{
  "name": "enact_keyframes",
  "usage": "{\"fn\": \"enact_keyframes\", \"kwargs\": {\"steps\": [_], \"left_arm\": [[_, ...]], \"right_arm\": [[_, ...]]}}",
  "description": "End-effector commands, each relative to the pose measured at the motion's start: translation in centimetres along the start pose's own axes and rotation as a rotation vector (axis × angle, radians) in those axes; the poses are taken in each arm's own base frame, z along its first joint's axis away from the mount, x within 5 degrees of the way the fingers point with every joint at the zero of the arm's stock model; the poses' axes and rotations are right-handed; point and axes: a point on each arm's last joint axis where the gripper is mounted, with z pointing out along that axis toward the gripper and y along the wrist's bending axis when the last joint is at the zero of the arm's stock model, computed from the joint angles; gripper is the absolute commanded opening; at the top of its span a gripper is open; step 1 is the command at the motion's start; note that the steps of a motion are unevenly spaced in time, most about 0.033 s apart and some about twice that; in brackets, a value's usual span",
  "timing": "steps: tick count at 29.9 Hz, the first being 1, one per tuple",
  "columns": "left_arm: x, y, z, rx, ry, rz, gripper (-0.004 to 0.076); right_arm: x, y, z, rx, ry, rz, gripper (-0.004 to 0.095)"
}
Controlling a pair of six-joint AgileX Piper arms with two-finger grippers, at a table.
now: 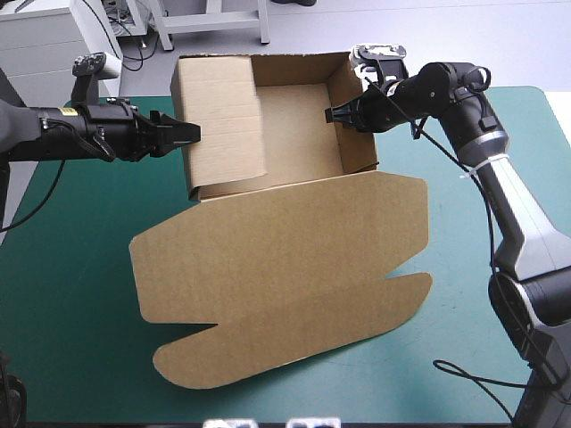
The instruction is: Fold the box
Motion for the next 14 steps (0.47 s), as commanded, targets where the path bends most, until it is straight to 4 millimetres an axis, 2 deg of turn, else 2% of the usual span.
{"fn": "enact_keyframes", "kwargs": {"steps": [1,7,14], "left_arm": [[-0.5,-2.1,-1.5,0.065,-0.072,0.009,0.0450],[-0.6,-1.7,-1.5,0.024,-0.078,0.020,0.0450],[-0.3,0.2,-1.6,-0.187,-0.048,-0.017,0.0403]], "right_arm": [[-1.4,1.4,-2.7,-0.040,-0.131,0.007,-0.0013],[-1.3,1.4,-2.3,-0.045,-0.128,0.012,-0.0013],[-1.5,4.3,-1.7,-0.094,-0.185,-0.033,-0.0013]]}}
